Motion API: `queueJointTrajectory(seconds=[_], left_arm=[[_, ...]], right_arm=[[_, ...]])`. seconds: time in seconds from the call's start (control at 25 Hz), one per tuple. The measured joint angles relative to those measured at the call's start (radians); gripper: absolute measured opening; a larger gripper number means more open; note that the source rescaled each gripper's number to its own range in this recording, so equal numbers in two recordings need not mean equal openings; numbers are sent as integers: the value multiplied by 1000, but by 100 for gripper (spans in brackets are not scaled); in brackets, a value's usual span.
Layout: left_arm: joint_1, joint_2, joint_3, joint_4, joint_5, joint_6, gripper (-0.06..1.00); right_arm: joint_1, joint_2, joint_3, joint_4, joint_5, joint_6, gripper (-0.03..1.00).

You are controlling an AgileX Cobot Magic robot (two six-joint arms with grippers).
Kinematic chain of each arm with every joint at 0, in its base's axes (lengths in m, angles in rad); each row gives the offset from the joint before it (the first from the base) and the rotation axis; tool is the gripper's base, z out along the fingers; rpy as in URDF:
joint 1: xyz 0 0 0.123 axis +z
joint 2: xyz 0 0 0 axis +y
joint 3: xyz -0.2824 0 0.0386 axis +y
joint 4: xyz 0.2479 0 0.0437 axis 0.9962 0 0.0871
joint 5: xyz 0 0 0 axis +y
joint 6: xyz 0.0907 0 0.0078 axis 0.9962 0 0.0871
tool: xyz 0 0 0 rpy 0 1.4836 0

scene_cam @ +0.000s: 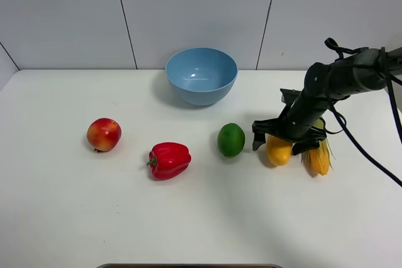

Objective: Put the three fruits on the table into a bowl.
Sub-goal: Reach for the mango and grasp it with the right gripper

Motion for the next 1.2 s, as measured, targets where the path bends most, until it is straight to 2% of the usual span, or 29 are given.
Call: queueJointTrajectory(seconds=[0.2, 0.68, 0.96, 1.2], left_arm=[[0, 0, 0, 0, 0, 0, 16], [1, 0, 0, 0, 0, 0, 16], [1, 0, 0, 0, 0, 0, 16], [1, 0, 0, 0, 0, 0, 16]], right_arm=[[0, 1, 0, 0, -12, 0, 99], [0, 2, 0, -1, -15, 17, 73], [0, 4, 0, 4, 5, 43, 40], [0, 6, 0, 11, 8, 45, 1]])
